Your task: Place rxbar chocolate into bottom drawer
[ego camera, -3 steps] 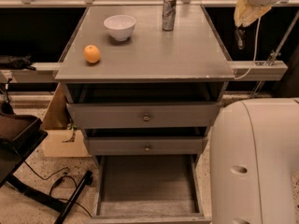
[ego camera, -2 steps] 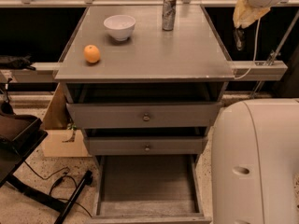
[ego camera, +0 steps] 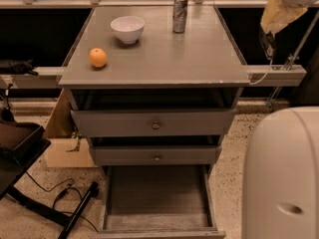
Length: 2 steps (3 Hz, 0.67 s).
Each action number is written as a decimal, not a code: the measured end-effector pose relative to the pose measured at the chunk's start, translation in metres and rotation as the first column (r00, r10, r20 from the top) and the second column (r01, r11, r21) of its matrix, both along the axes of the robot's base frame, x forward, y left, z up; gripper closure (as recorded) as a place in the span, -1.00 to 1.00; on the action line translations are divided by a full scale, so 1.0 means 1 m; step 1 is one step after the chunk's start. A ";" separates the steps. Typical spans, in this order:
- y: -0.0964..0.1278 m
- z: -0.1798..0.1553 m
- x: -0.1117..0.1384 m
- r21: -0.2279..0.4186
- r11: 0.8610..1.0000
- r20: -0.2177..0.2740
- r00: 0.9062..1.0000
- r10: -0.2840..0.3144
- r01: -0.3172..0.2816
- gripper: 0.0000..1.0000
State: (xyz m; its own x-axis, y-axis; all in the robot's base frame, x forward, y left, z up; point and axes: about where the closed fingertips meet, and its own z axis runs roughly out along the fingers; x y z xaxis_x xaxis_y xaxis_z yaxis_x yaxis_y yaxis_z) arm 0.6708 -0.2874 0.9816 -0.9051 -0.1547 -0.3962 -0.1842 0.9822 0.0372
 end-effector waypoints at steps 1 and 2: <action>0.001 0.015 -0.045 0.056 0.998 -0.019 0.999 0.026 -0.025 1.00; 0.013 0.026 -0.090 0.158 0.987 -0.006 0.999 0.042 -0.040 1.00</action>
Offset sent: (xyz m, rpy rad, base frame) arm -0.2075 0.0492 -0.0719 0.3362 0.2437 0.0525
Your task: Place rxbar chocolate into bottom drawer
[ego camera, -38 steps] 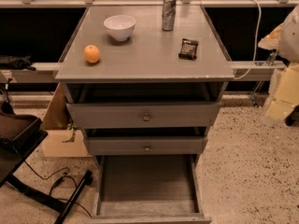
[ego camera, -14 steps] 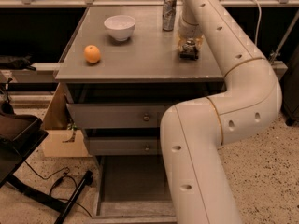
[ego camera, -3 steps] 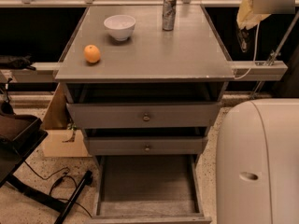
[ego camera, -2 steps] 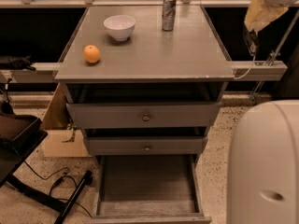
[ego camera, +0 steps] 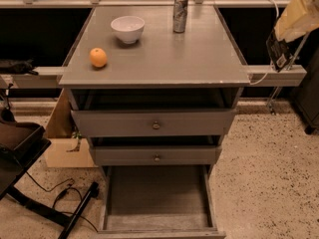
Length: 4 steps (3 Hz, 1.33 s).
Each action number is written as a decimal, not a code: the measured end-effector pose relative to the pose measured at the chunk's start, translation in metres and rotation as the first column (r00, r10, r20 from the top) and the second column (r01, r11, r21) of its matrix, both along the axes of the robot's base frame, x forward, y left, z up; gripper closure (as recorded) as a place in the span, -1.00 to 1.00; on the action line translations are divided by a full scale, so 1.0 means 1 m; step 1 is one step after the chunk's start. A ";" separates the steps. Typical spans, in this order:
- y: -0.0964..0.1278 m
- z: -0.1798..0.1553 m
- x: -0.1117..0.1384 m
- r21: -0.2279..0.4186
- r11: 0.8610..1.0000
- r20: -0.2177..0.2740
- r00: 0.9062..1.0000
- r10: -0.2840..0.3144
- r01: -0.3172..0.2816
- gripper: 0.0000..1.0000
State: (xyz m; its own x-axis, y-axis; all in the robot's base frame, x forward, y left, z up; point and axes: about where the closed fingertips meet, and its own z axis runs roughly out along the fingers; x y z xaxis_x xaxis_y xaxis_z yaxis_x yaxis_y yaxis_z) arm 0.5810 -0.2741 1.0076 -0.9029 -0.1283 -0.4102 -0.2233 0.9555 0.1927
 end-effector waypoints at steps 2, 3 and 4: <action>0.015 -0.068 -0.072 0.241 0.970 0.007 1.000 -0.018 0.016 1.00; -0.005 -0.159 -0.080 0.277 0.958 -0.023 0.997 -0.072 0.076 1.00; -0.009 -0.262 -0.092 0.274 0.949 -0.110 0.986 -0.127 0.153 1.00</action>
Offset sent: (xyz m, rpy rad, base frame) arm -0.1229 0.0088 -0.2923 0.3131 0.2941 -0.1289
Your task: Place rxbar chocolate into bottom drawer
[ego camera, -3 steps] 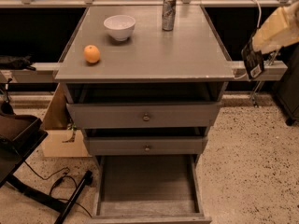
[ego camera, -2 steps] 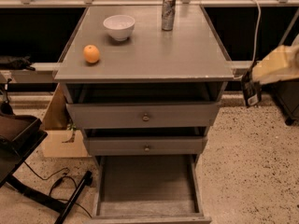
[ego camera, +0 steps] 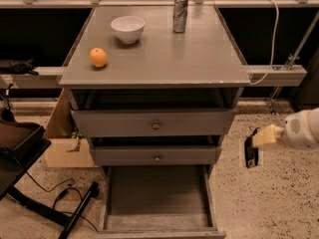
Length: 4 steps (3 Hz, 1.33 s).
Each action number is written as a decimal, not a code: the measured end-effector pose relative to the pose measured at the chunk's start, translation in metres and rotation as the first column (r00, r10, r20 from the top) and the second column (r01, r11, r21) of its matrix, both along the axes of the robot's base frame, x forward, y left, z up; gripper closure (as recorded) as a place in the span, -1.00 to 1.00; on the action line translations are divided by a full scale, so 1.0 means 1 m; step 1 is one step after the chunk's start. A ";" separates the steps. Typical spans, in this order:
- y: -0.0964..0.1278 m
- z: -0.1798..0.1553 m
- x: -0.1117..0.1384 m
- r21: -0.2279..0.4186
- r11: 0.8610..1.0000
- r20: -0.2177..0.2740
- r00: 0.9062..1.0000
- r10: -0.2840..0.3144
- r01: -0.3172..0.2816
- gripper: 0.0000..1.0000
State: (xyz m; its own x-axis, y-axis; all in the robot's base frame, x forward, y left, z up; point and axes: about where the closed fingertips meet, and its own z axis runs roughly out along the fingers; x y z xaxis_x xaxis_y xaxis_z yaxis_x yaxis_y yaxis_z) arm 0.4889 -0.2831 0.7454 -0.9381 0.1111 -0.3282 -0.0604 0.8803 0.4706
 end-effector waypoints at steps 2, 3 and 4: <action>0.004 -0.029 -0.008 0.002 1.000 -0.033 0.999 -0.007 0.007 1.00; 0.021 -0.053 0.001 0.031 1.000 -0.060 0.998 0.008 -0.006 1.00; 0.059 -0.118 0.013 0.135 0.991 -0.104 0.994 0.031 -0.017 1.00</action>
Offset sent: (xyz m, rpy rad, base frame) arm -0.0085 0.0033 -0.0315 0.0021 0.0341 -0.0101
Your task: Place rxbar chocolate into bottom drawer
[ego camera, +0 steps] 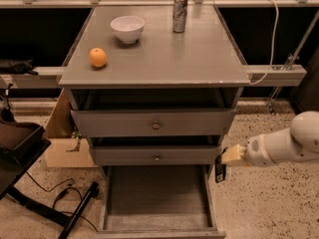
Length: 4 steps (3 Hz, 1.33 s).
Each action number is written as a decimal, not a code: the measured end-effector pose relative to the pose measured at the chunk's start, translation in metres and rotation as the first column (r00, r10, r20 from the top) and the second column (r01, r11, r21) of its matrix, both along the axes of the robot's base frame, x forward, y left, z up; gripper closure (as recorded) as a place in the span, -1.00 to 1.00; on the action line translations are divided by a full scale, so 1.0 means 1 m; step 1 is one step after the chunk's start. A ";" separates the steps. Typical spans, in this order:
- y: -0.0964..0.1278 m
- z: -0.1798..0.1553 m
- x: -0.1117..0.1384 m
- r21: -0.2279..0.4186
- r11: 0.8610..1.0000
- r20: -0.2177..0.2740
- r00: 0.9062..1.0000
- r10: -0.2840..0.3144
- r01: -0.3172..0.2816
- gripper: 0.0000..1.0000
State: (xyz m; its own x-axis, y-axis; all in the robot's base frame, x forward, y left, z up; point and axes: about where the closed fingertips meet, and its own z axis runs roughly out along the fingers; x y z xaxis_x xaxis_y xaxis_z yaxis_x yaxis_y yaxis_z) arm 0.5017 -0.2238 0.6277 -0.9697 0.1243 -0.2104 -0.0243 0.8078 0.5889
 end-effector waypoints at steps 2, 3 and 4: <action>0.068 -0.127 0.045 0.264 0.963 -0.067 0.997 -0.036 0.053 1.00; 0.084 -0.202 0.050 0.325 0.940 -0.149 0.987 -0.054 0.101 1.00; 0.080 -0.258 0.040 0.323 0.937 -0.208 0.976 -0.067 0.133 1.00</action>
Offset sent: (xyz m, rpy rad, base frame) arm 0.0626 0.1027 -0.2496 0.4730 0.1859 -0.1064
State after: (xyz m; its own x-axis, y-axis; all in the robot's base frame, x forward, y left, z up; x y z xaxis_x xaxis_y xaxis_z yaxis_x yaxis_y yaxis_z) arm 0.5416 -0.1433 0.3698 -0.9662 0.2535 0.0477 0.1861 0.5569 0.8095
